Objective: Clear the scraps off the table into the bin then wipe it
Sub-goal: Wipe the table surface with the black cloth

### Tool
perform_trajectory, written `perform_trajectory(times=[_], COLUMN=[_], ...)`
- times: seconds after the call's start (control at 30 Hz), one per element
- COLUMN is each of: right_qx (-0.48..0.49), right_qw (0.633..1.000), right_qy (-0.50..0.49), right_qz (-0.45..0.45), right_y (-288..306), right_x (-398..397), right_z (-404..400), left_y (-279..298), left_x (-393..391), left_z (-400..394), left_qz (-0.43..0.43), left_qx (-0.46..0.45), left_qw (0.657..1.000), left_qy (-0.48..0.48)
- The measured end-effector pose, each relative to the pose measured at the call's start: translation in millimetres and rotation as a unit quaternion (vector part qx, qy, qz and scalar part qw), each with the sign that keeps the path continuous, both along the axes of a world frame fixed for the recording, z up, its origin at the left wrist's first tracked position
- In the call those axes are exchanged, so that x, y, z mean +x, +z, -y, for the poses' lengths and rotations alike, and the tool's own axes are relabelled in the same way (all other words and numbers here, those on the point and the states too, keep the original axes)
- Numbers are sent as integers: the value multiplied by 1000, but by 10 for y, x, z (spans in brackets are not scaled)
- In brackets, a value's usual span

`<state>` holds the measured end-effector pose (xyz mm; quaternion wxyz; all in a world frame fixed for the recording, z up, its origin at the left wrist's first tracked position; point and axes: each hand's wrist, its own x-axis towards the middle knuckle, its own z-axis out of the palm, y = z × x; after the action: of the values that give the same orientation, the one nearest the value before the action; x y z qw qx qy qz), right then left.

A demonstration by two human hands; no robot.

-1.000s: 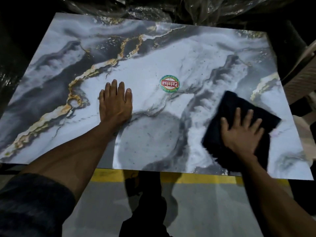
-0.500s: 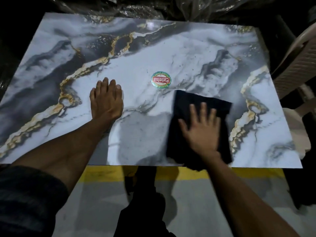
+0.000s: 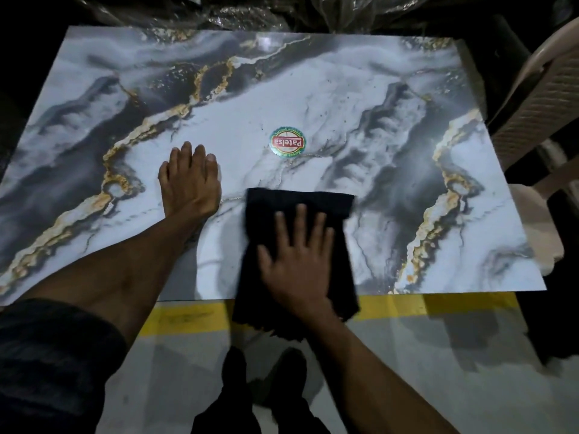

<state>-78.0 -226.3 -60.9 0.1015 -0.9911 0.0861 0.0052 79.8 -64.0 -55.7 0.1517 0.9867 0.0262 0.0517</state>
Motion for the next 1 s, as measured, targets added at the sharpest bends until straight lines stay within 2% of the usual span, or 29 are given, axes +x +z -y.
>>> perform_trajectory(times=[0.07, 0.13, 0.23, 0.37, 0.43, 0.5, 0.57, 0.6, 0.7, 0.8, 0.9, 0.97, 1.0], right_qx=[3, -4, -31, -47, -39, -25, -29, -37, -21, 10, 4, -17, -26], right_qw=[998, 997, 998, 976, 967, 963, 969, 976, 994, 1000, 996, 996, 997], right_qy=[56, 70, -29, -188, -224, -245, -224, -194, -93, 6, 82, 67, 29], right_qz=[-9, -21, -52, -97, -111, -112, -103, -93, -48, -21, -44, -54, -67], right_y=[-2, -19, -11, 76, 120, 135, 113, 98, 51, 13, 18, 27, 34], right_x=[36, 52, 60, -140, -240, -233, -153, -106, 20, 127, 195, 206, 204], right_z=[-211, -32, 657, 1600, 1752, 1637, 1238, 948, -104, -986, -1148, -861, -631], left_y=[-2, -11, -44, -100, -68, 19, 105, 125, 111, 109, 101, 82, 76], left_x=[-10, -10, 24, 16, -4, -4, -23, -59, -291, -536, -645, -689, -704], left_z=[6, 8, -18, -61, -64, -59, -120, -188, -475, -866, -1337, -1623, -1727], left_qz=[-1, -2, 6, 24, 22, -9, -49, -63, -75, -49, -36, -33, -29], left_qx=[-7, -10, -1, 49, 14, -64, -133, -131, -66, -24, 17, 45, 54], left_qw=[1000, 1000, 1000, 998, 999, 998, 990, 988, 989, 994, 996, 996, 996], left_qy=[4, 2, -9, -31, -28, -16, -23, -47, -108, -96, -78, -69, -65])
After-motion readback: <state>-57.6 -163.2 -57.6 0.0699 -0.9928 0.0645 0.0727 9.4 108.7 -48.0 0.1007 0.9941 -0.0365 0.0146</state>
